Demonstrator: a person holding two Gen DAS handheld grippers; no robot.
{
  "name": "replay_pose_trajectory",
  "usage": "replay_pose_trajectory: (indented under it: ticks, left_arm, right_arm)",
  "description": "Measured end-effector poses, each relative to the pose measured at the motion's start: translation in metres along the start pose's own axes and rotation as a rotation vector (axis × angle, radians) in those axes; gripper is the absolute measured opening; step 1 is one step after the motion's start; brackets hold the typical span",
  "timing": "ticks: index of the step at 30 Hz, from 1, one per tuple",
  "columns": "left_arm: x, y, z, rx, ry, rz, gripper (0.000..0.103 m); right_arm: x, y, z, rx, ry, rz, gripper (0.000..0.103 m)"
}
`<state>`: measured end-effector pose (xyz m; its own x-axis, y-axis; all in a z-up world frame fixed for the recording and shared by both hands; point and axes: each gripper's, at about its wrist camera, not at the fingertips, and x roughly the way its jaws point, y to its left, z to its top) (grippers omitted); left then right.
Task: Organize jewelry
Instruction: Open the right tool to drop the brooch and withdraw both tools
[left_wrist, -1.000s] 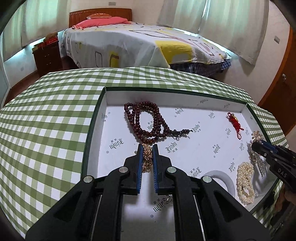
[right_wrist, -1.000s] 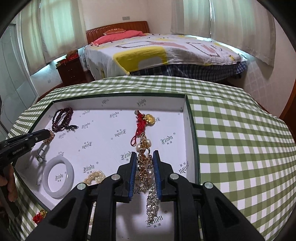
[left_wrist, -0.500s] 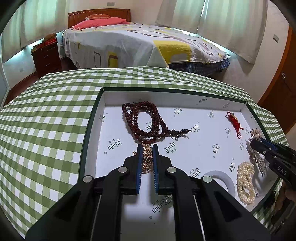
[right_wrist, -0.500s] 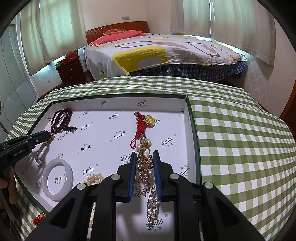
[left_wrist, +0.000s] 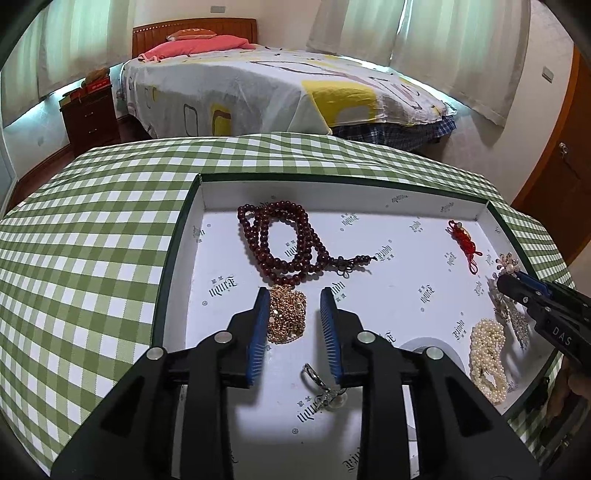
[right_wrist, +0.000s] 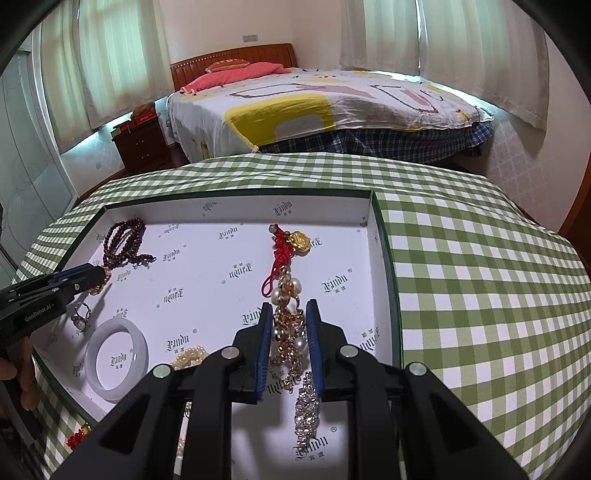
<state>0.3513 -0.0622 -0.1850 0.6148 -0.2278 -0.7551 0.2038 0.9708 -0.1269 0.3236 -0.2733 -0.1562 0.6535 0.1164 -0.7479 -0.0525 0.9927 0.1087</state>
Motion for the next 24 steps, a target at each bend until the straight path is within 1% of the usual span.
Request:
replay_pose_trajectory:
  ticks: [1,3,8,12,15,22,24]
  left_arm:
    - [0.0,-0.001,0.0,0.002,-0.001,0.0,0.034]
    - [-0.002,-0.002,0.001,0.005,-0.007,-0.005,0.04]
    - [-0.006,-0.006,0.002,0.018,-0.018,-0.01,0.047]
    - [-0.015,-0.007,0.002,0.021,-0.042,-0.014,0.056]
    - [-0.021,-0.007,0.002,0.036,-0.058,-0.009,0.06]
    - [-0.041,-0.009,0.001,0.05,-0.089,-0.015,0.062]
    - [-0.055,-0.01,0.0,0.057,-0.114,-0.012,0.066]
  right_arm:
    - [0.0,-0.001,0.0,0.0,-0.001,0.0,0.023]
    - [-0.002,-0.002,0.0,0.004,-0.007,-0.003,0.031]
    - [-0.007,-0.003,0.002,0.009,-0.024,0.004,0.032]
    - [-0.016,0.001,0.005,0.002,-0.053,0.013,0.032]
    - [-0.02,0.004,0.007,-0.006,-0.066,0.019,0.034]
    - [-0.034,0.011,0.006,-0.014,-0.091,0.022,0.034]
    - [-0.04,0.013,0.005,-0.014,-0.099,0.024,0.035]
